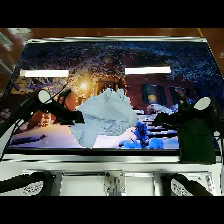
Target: Fold the shirts.
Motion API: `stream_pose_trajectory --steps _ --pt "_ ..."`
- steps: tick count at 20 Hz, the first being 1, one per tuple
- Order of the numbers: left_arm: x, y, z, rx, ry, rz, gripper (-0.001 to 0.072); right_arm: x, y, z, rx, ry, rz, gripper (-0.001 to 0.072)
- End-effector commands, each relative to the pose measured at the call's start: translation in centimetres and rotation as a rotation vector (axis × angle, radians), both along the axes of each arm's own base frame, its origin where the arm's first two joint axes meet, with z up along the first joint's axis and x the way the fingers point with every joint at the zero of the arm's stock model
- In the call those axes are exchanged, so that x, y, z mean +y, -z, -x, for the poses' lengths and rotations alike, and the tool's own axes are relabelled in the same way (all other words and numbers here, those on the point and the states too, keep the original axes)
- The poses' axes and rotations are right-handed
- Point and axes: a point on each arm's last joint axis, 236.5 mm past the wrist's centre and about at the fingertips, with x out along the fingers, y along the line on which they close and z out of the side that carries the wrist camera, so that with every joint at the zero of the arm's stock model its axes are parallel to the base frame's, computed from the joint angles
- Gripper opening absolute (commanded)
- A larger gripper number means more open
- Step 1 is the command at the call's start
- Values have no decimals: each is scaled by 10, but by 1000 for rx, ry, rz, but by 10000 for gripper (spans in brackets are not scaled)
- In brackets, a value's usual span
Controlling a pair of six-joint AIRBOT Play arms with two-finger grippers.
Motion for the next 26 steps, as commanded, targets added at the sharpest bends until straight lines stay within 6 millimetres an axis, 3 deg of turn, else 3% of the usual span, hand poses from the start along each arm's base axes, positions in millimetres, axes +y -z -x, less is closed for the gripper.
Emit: stream_pose_trajectory --steps 1,6,12,13,14,15,17,20,22,23,24,25,26 --pt "14 31 24 33 -97 14 716 28 26 -3 31 32 -87 664" --pt "16 52 27 49 -90 -3 716 58 48 -9 58 27 -122 664" --pt "-2 73 34 119 -93 40 695 86 47 -28 2 70 -172 664" --pt "-5 75 34 126 -100 47 530 91 47 -30 -9 72 -172 664" --pt "-8 76 34 133 -107 56 269 97 47 -32 -20 75 -175 664" --pt "-8 76 35 134 -107 55 142 102 46 -35 -31 81 -181 664" --pt "-8 75 34 125 -91 58 39 113 49 -40 -46 95 -190 663" --pt "-10 62 24 78 -64 70 40 134 60 -44 -29 137 -224 645" --pt "-11 45 10 17 -61 81 40 137 67 -49 -36 162 -222 397" --pt "-11 37 3 -15 -59 87 40 135 67 -54 -53 174 -216 320" --pt "-9 27 -6 -52 -59 94 40 133 66 -58 -61 186 -215 312" --pt "-8 18 -13 -82 -63 99 40 130 67 -60 -69 193 -212 224" --pt "-6 9 -21 -111 -71 105 40 129 67 -61 -71 193 -209 84"
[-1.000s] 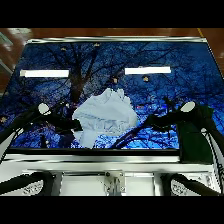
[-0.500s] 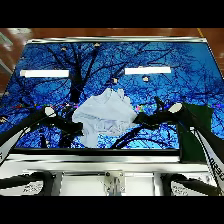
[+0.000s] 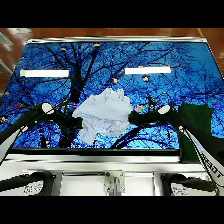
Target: Fold the shirts.
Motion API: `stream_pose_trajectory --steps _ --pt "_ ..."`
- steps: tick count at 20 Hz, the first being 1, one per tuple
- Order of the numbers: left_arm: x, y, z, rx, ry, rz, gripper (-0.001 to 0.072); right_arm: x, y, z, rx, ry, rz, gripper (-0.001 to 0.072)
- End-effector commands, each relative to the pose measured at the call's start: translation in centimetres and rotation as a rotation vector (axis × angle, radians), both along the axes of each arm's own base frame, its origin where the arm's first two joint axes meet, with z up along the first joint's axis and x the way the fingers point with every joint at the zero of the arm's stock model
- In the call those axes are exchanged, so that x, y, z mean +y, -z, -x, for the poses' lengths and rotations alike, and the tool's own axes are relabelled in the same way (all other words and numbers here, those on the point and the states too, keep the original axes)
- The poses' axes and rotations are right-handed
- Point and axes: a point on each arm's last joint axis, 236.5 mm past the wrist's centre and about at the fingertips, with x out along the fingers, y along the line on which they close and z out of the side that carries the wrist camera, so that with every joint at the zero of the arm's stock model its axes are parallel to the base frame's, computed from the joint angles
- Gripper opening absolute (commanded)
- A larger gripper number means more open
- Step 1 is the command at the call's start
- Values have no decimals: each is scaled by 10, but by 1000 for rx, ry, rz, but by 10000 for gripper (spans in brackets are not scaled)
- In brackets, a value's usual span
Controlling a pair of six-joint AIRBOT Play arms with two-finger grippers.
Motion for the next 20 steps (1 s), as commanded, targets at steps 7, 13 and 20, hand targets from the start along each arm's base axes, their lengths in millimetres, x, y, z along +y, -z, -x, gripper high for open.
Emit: stream_pose_trajectory --steps 7,13,20 --pt "19 -113 -71 -381 34 -47 39 -8 -65 -13 -233 -115 -17 67" --pt "37 -414 -89 -1132 -27 -54 39 -57 -328 -17 -775 -110 28 67" --pt "73 -622 14 -1680 -143 -81 39 -98 -414 73 -732 -172 303 67"
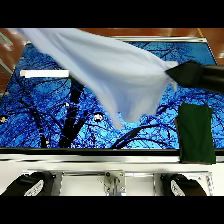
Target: Fold the shirts.
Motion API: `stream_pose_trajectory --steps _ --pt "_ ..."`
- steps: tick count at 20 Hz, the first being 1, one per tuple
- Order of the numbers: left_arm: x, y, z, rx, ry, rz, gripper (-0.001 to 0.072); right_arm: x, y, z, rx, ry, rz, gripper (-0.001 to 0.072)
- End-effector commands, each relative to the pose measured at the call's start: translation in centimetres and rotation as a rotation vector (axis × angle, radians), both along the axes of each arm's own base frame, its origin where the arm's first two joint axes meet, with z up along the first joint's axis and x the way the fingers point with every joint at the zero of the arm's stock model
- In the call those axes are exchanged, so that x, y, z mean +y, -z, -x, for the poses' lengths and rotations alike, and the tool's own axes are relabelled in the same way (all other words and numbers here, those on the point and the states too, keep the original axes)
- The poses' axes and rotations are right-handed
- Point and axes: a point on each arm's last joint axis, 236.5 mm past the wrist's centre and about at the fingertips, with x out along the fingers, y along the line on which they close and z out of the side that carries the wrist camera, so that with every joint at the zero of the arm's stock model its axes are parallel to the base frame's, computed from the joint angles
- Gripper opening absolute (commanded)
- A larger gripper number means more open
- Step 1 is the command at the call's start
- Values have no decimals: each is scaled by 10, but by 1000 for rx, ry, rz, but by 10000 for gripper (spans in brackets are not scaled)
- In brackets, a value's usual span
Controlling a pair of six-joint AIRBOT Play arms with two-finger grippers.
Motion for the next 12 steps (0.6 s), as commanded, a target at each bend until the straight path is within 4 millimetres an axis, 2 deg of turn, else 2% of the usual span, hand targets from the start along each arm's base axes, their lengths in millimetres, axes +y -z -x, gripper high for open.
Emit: stream_pose_trajectory --steps 1,2,4,6,9,11,12 --pt "24 -52 44 -152 -80 -28 39 -30 5 50 129 44 170 68" --pt "29 -43 43 -111 -99 -42 39 -36 14 56 174 51 200 67" --pt "32 -15 36 -15 -113 -94 39 -43 19 55 193 68 225 67" --pt "32 18 25 85 -115 -137 39 -46 19 35 164 92 222 67" --pt "29 79 5 238 -100 -178 39 -37 25 -27 97 88 198 68" --pt "26 127 -8 347 -91 -198 39 -19 42 -81 69 83 157 68" --pt "25 153 -12 404 -82 -206 39 -4 56 -111 62 78 132 68"
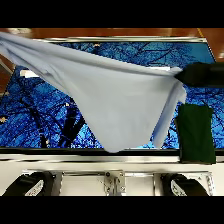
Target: Fold the shirts.
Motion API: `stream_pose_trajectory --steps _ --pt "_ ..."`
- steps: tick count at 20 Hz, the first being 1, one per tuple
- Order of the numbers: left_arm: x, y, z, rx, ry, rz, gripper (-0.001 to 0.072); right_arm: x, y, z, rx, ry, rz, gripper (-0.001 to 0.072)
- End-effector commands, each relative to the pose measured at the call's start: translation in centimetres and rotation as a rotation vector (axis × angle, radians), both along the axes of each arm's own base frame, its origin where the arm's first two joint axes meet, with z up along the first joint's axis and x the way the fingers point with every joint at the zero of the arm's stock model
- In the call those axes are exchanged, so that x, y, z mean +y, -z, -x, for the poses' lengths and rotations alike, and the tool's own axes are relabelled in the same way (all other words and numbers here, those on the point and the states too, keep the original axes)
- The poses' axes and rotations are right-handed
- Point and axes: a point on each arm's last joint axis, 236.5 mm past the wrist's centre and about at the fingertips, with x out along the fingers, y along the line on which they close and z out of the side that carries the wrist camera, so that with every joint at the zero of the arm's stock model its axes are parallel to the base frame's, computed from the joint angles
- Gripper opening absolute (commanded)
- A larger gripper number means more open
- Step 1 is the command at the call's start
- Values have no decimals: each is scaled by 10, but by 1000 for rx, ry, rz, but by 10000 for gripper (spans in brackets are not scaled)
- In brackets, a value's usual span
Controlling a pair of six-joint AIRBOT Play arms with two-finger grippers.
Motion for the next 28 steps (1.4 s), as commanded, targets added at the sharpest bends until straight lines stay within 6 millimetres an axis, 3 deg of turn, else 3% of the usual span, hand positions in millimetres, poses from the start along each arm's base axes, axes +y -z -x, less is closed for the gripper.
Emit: stream_pose_trajectory --steps 1,3,4,6,8,9,10,11,15,17,19,22,25,28 --pt "-6 91 -12 219 16 -30 39 41 37 -90 -55 -8 -72 68" --pt "-17 150 -11 349 47 -37 39 81 93 -128 12 -34 -110 68" --pt "-23 178 -7 412 62 -44 39 98 124 -137 65 -50 -116 68" --pt "-32 237 3 530 89 -65 40 123 193 -138 232 -54 -118 68" --pt "-38 284 12 607 86 -58 40 136 247 -119 401 -79 -91 96" --pt "-39 303 15 636 76 -46 40 136 263 -110 463 -95 -75 256" --pt "-40 316 18 654 75 -36 40 134 268 -99 515 -111 -66 554" --pt "-40 325 21 672 74 -32 40 127 267 -86 560 -136 -52 657" --pt "-39 328 21 658 90 -59 40 60 236 -31 735 -155 46 659" --pt "-38 327 18 642 92 -67 40 49 236 -3 810 -106 27 659" --pt "-37 327 17 638 92 -78 40 64 263 43 900 -84 -17 664" --pt "-37 327 17 637 91 -79 40 105 310 106 1008 -11 -163 664" --pt "-37 327 17 637 91 -79 40 124 349 131 1042 135 -220 664" --pt "-37 327 17 638 91 -79 40 139 366 121 993 229 -243 664"
